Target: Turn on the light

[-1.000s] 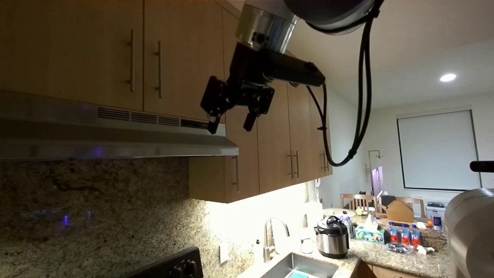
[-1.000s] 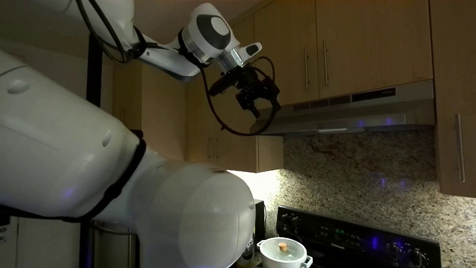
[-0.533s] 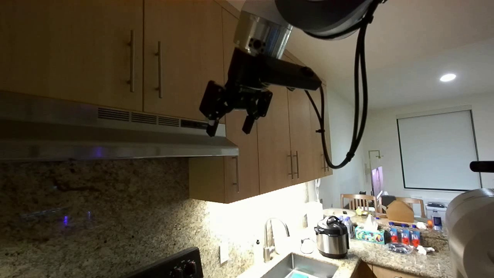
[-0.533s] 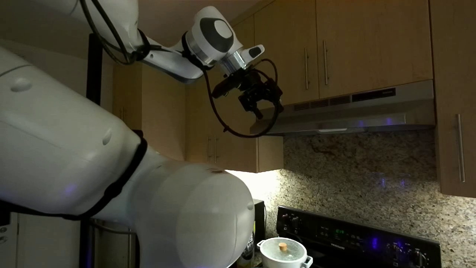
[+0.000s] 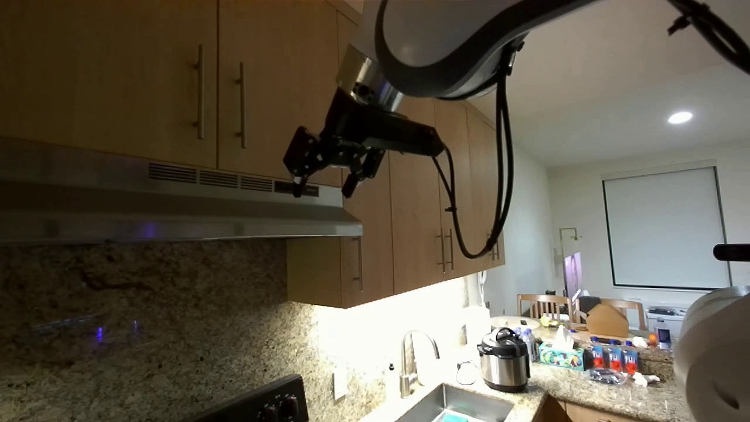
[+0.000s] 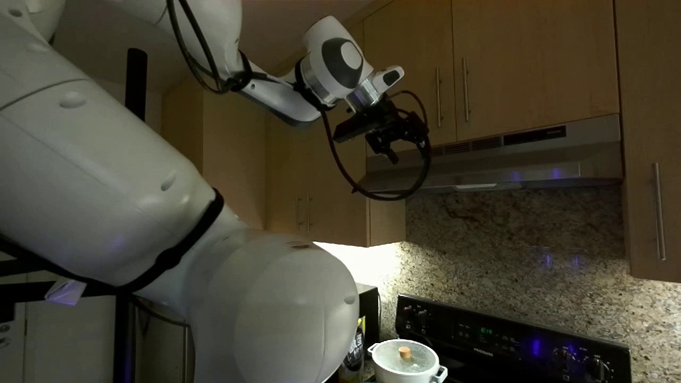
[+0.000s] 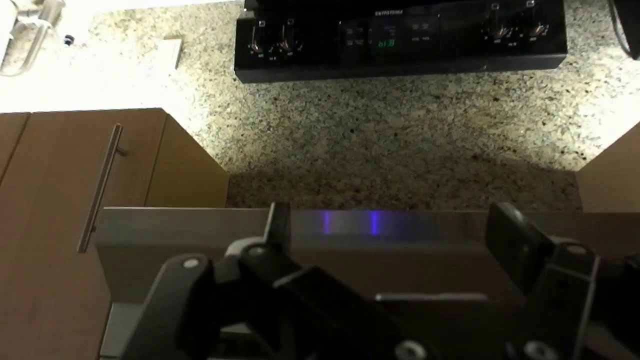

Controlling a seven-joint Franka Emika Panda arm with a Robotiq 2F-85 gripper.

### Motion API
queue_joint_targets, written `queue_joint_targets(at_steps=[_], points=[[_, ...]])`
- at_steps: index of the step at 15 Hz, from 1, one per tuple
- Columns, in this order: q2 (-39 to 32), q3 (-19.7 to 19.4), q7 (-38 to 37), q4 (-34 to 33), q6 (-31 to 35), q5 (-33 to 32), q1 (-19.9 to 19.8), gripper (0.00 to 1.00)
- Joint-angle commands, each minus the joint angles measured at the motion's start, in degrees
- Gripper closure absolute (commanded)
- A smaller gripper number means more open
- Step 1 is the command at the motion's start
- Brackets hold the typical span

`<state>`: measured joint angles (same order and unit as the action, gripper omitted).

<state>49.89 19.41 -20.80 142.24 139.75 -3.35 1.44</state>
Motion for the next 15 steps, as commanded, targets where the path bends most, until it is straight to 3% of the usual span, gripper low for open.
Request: queue_joint_targets(at_steps=[1,4,8,9,11,15], points=[[-4.01,-3.69,5.32,-3.54,3.81,-1.72,-1.56,0.00],[-6.32,-7.31,9.60,-6.37,6.64,-1.18,-1.31,0.00],[-11.12,-14.17,18.01,-9.43,10.30,3.58,5.85,0.00],[-8.14,-11.41,13.85,-7.78,8.57,1.69,2.13,0.00],[-10.03,-13.23,15.73,-8.88,8.83,2.59,4.34,0.00],[-10.84,-13.42,15.89,-9.43,8.86,2.70,4.91,0.00]])
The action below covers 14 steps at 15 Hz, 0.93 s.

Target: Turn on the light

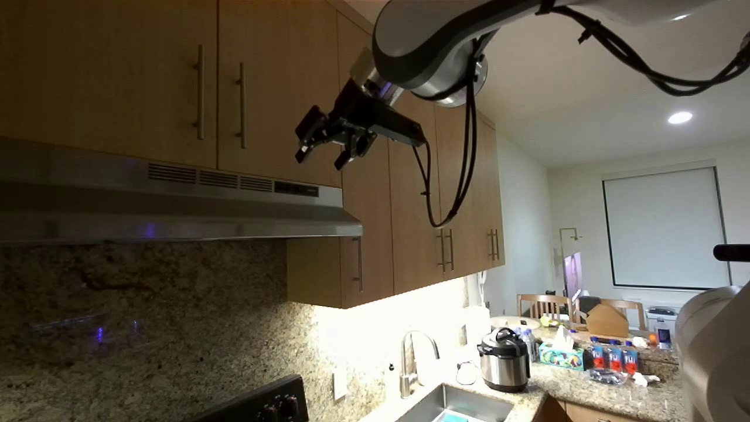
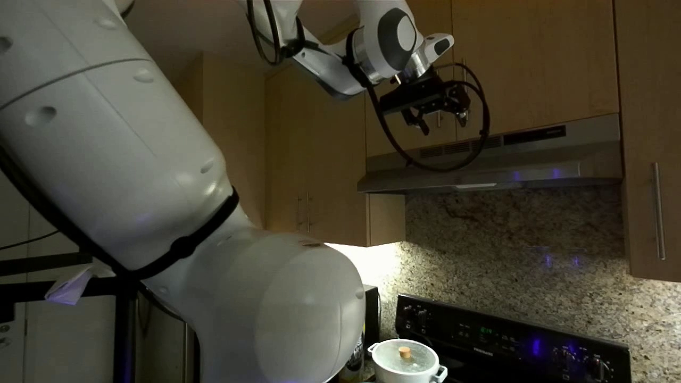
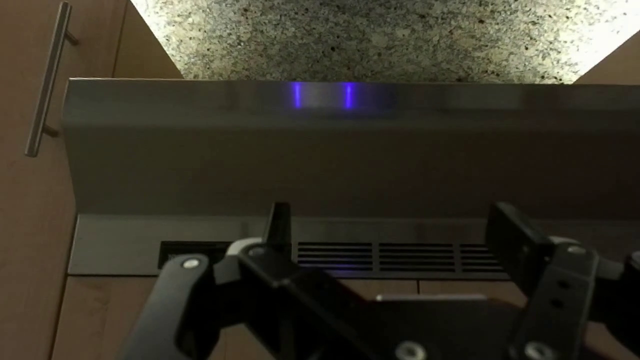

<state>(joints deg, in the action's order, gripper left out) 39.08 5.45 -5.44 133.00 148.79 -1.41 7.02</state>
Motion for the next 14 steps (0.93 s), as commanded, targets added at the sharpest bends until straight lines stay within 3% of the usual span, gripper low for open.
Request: queue_joint_targets(at_steps=[1,7,14], points=[[-0.35,0.23,0.61,-0.08,0.63,1.08,-0.50,0.00],[-7.23,0.88,0.51,-2.27,7.26,-0.99,-3.73,0.00],[-17.18,-2.63,3.39,-12.51,7.27,1.72,-2.04,0.00]])
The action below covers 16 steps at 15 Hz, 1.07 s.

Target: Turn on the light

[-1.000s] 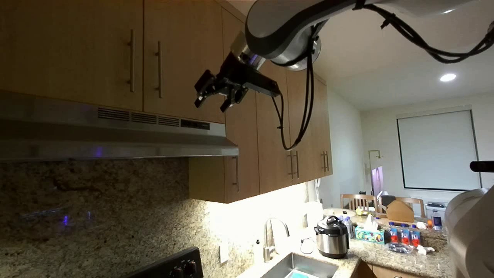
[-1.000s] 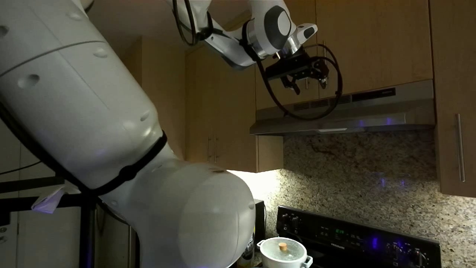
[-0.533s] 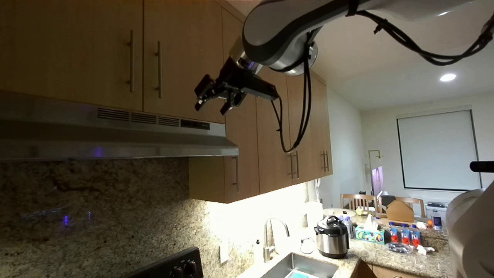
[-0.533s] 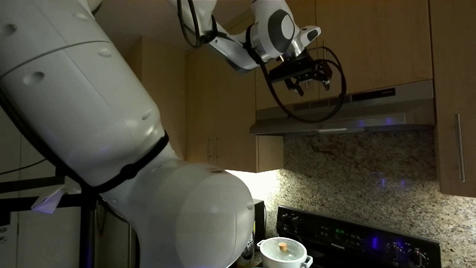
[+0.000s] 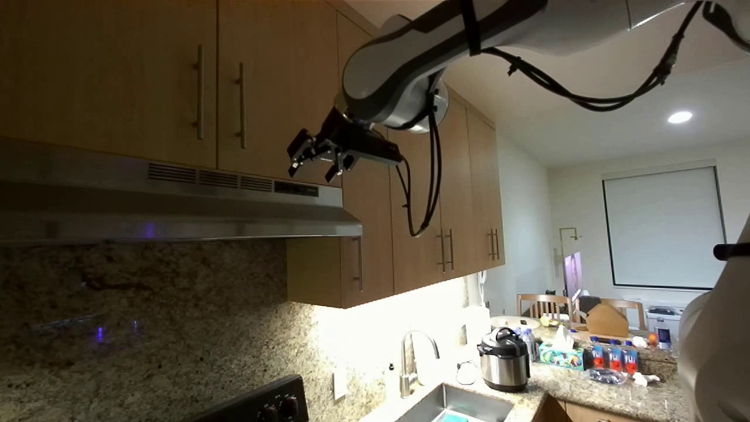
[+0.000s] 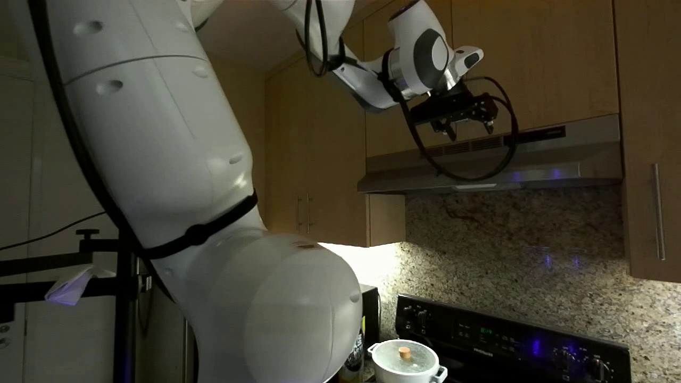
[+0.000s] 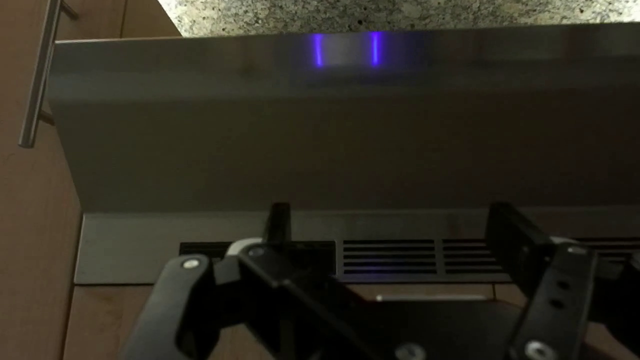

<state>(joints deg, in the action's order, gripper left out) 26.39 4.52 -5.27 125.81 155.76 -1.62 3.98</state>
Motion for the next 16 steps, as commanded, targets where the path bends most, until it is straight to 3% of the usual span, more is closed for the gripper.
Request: queue_joint_targets(at_steps=[1,9,15,16], points=[[-5.75,-1.93,3.20,-6.95,0.17,1.91,0.76,0.00],[-14.69,-5.22,8.30,-16.86,-4.21,12.59,4.02,0.00],[-17.65,-5.25,9.93,-20.59,-8.74,15.57,2.76,0.00],[-17.20,-3.98,6.17,-19.26,-6.96,12.72,1.99,0.00]])
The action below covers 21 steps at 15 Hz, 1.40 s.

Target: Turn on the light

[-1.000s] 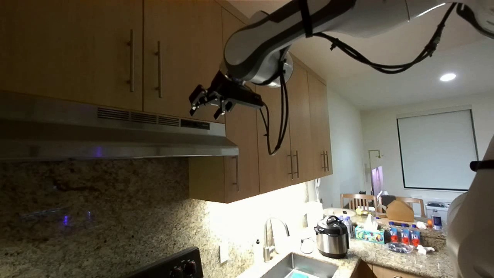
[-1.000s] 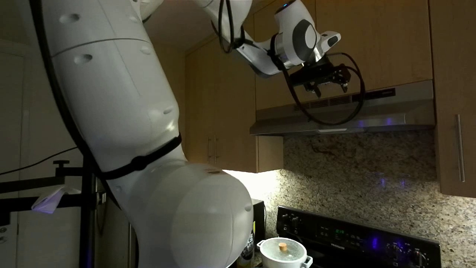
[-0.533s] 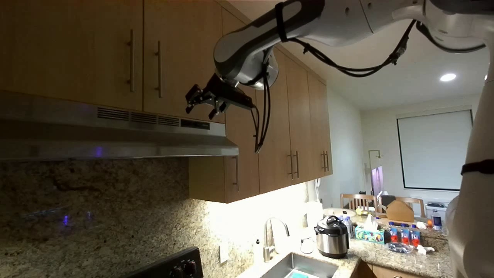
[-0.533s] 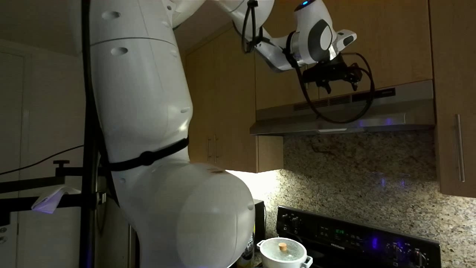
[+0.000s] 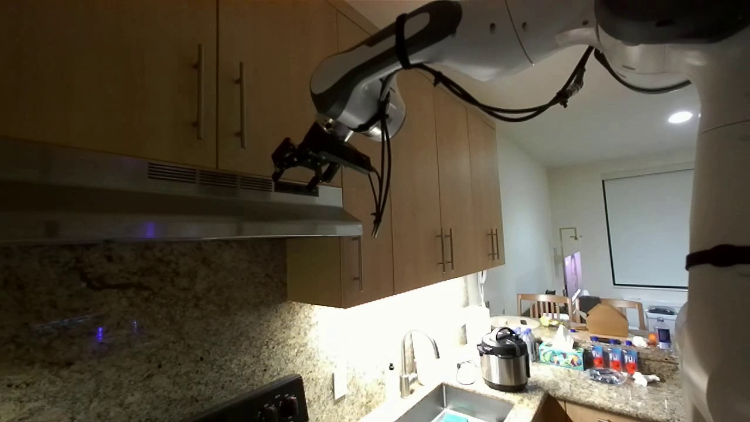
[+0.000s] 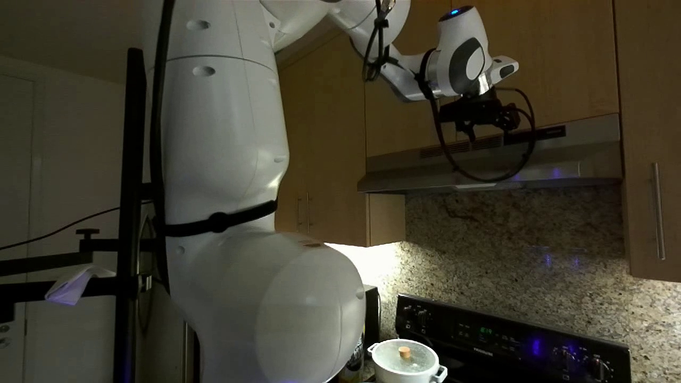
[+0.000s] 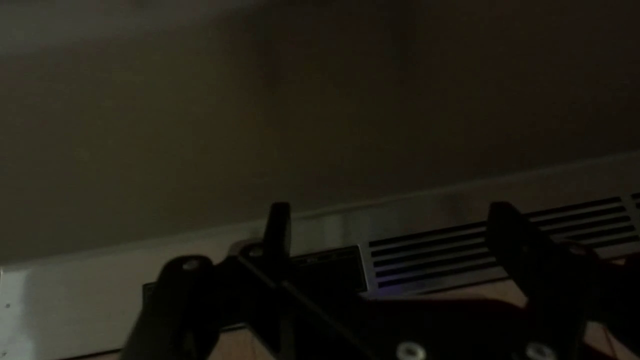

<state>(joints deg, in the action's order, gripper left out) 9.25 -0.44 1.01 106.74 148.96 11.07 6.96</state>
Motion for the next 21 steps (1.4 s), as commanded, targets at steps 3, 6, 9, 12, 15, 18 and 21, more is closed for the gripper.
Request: queue_joint_targets(at_steps=[3,6,9,12,15,18,21], points=[[-0.48,0.70,0.64,-0.97,-0.88,0.78,-1.01,0.00],[-0.96,0.59,0.52,-1.43,-0.42,0.49,-1.32,0.00],[-1.66,-0.30,2.47,-2.81,0.09,1.73,-1.64,0.00],[-2.35,-1.03,4.32,-4.11,0.64,3.00,-1.85,0.00],[-3.58,-1.32,6.72,-5.44,0.21,5.13,-1.60,0.00],[-5.34,-1.10,9.51,-6.77,-0.12,7.37,-1.64,0.00],[-6.86,-0.72,11.62,-8.04,0.51,8.64,-1.93,0.00]])
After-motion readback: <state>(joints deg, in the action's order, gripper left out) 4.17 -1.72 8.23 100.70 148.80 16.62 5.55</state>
